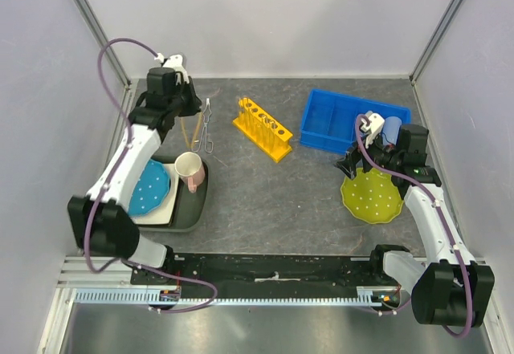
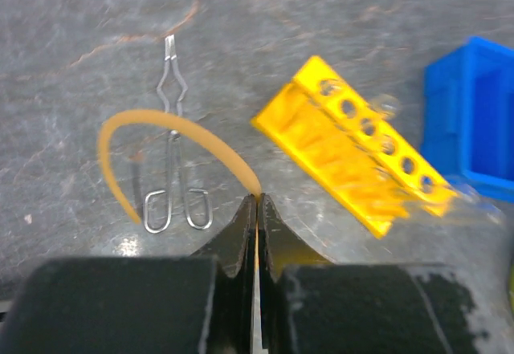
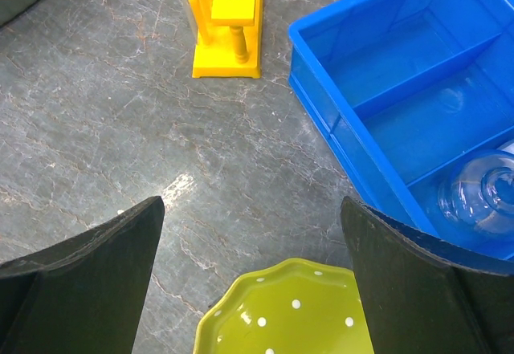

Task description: Organize the chemistry lab equipment

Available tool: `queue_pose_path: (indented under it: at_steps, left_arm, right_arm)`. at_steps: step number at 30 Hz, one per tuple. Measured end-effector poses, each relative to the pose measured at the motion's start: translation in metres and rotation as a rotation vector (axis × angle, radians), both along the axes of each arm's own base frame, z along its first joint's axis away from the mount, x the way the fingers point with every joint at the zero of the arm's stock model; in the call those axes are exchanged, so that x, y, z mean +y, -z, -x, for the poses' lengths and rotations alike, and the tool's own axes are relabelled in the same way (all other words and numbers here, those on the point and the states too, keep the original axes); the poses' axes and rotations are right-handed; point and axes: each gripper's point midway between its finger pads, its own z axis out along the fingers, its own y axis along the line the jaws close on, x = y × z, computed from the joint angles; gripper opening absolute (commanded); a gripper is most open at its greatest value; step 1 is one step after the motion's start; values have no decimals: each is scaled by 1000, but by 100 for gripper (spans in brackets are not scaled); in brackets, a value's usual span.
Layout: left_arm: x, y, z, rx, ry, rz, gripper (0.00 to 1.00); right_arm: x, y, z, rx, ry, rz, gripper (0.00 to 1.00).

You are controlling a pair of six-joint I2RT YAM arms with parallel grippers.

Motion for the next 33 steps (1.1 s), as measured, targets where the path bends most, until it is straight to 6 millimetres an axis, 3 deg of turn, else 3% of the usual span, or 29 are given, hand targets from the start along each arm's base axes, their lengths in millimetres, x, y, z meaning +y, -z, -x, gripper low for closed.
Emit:
queue_pose_path:
  at_steps: [4, 8, 17, 23, 30, 33]
  left_arm:
    - [-16, -45, 40, -145, 138, 53, 2]
    - [-33, -69, 89, -240, 296, 103, 2]
    - [-73, -82, 192, -296, 672, 241, 2]
    - [-99, -90, 251, -309, 916, 324, 2]
    - [-139, -96, 307, -266, 1158, 413, 2]
    - [-160, -98, 325, -241, 1247, 448, 2]
  right_arm:
    - [2, -1, 1, -8, -19, -2, 98]
    - [12, 0, 12, -17, -91, -29, 98]
    - [48, -11, 70, -63, -459, -86, 98]
    - [71, -56, 73, -96, -619, -95, 98]
    - [125, -87, 97, -59, -796, -132, 98]
    - [142, -100, 93, -73, -779, -137, 98]
